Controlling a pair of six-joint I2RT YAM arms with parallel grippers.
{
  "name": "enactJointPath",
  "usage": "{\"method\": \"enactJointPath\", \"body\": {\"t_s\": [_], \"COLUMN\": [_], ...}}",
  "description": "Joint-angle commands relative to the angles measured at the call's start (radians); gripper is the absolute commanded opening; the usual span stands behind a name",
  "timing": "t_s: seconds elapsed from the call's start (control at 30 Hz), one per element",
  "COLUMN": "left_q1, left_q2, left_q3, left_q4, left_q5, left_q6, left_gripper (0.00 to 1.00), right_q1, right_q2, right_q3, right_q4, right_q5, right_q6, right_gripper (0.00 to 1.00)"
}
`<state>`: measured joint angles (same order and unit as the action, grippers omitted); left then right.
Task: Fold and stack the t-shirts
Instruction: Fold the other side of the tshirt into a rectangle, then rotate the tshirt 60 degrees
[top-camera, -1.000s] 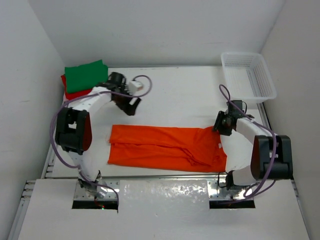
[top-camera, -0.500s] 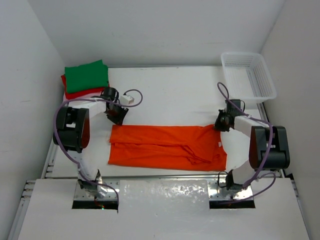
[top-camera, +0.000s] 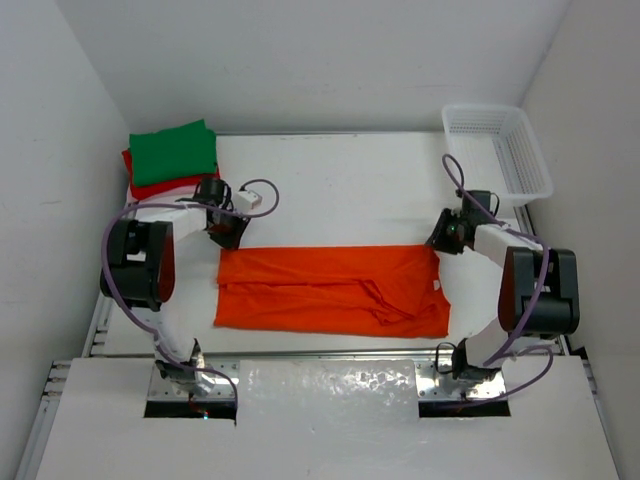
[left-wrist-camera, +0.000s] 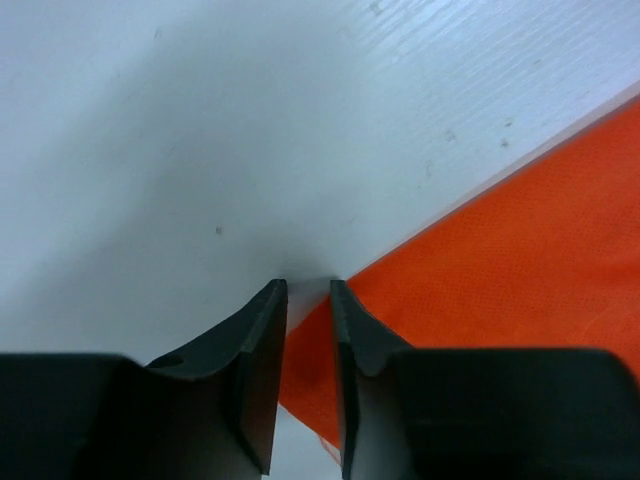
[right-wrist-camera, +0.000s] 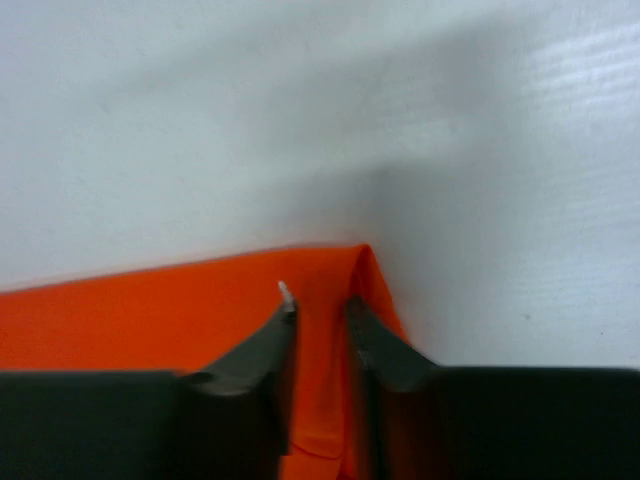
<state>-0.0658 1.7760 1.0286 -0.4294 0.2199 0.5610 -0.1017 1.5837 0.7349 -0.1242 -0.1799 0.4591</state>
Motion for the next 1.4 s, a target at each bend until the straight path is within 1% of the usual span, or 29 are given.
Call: {"method": "enactJointPath", "body": {"t_s": [0.0,0.03,0.1,0.13,0.2,0.23,0.3,0.33,0.43,0.47,0.57,0.7,0.77,0.87,0.9,0.97,1.0,1.1,1.13,1.17,1.2,1.27,1.3,1.33,1.37], "left_q1": [0.021,0.023,0.026,0.029,0.037,0.04,0.055,0.057,0.061,0.06,0.061,0.06,0.061,0.061,0.061,0.061,0.063,0.081,0.101,0.125,0.139,0.171,0.178,0.184,0.188], "left_q2": [-0.038,-0.056,-0.07,-0.082,-0.095,-0.108,-0.122,-0.133,-0.13,-0.121,-0.078,-0.029,-0.009,0.005,-0.003,-0.013,-0.024,-0.038,-0.041,-0.043,-0.046,-0.046,-0.046,-0.047,-0.047], "left_q3": [-0.024,-0.022,-0.009,-0.001,0.03,0.042,0.08,0.093,0.12,0.132,0.169,0.197,0.215,0.203,0.194,0.173,0.169,0.169,0.172,0.185,0.192,0.211,0.215,0.217,0.221], "left_q4": [-0.066,-0.083,-0.097,-0.11,-0.124,-0.135,-0.15,-0.152,-0.146,-0.144,-0.152,-0.137,-0.146,-0.146,-0.135,-0.128,-0.126,-0.134,-0.138,-0.143,-0.153,-0.167,-0.169,-0.17,-0.172], "left_q5": [-0.048,-0.048,-0.053,-0.054,-0.057,-0.057,-0.044,-0.037,-0.03,-0.03,-0.013,0.013,0.013,0.007,0.003,-0.017,-0.025,-0.05,-0.053,-0.051,-0.05,-0.048,-0.054,-0.069,-0.076], "left_q6": [-0.001,0.003,0.004,-0.001,-0.006,-0.013,-0.015,-0.015,0.002,0.004,0.0,-0.004,-0.009,-0.007,-0.006,-0.003,0.003,0.01,0.008,0.01,0.008,0.01,0.011,0.013,0.013], "left_gripper": [0.24,0.37,0.48,0.5,0.51,0.51,0.52,0.52,0.54,0.54,0.54,0.54,0.54,0.54,0.54,0.54,0.54,0.55,0.55,0.55,0.55,0.55,0.55,0.55,0.55], "right_q1": [-0.003,-0.003,-0.003,-0.003,-0.003,-0.003,-0.003,-0.003,-0.003,-0.003,-0.003,-0.003,-0.003,-0.003,-0.003,-0.003,-0.003,0.0,0.006,0.034,0.057,0.133,0.141,0.146,0.148], "right_q2": [-0.017,-0.028,-0.063,-0.111,-0.166,-0.226,-0.28,-0.336,-0.425,-0.489,-0.586,-0.596,-0.59,-0.547,-0.506,-0.452,-0.385,-0.262,-0.181,-0.145,-0.111,-0.006,0.034,0.076,0.157], "right_q3": [0.138,0.162,0.196,0.196,0.176,0.16,0.091,0.028,-0.081,-0.154,-0.281,-0.359,-0.37,-0.384,-0.385,-0.378,-0.368,-0.281,-0.211,-0.166,-0.069,0.038,0.09,0.183,0.228], "right_q4": [-0.058,-0.139,-0.213,-0.279,-0.346,-0.401,-0.451,-0.488,-0.525,-0.526,-0.487,-0.442,-0.433,-0.422,-0.399,-0.367,-0.332,-0.29,-0.275,-0.27,-0.282,-0.313,-0.322,-0.325,-0.325], "right_q5": [-0.027,-0.004,0.077,0.098,0.148,0.155,0.146,0.134,0.103,0.102,0.07,0.019,0.022,0.068,0.077,0.112,0.126,0.163,0.165,0.178,0.203,0.255,0.25,0.238,0.231], "right_q6": [-0.077,-0.089,-0.088,-0.073,-0.051,-0.034,-0.016,-0.007,0.027,0.038,0.088,0.113,0.113,0.104,0.099,0.095,0.086,0.063,0.056,0.052,0.037,0.004,0.003,0.003,0.006], "right_gripper": [0.33,0.37,0.45,0.47,0.51,0.55,0.57,0.55,0.49,0.46,0.43,0.41,0.4,0.33,0.27,0.2,0.15,0.09,0.07,0.06,0.06,0.06,0.06,0.06,0.06]}}
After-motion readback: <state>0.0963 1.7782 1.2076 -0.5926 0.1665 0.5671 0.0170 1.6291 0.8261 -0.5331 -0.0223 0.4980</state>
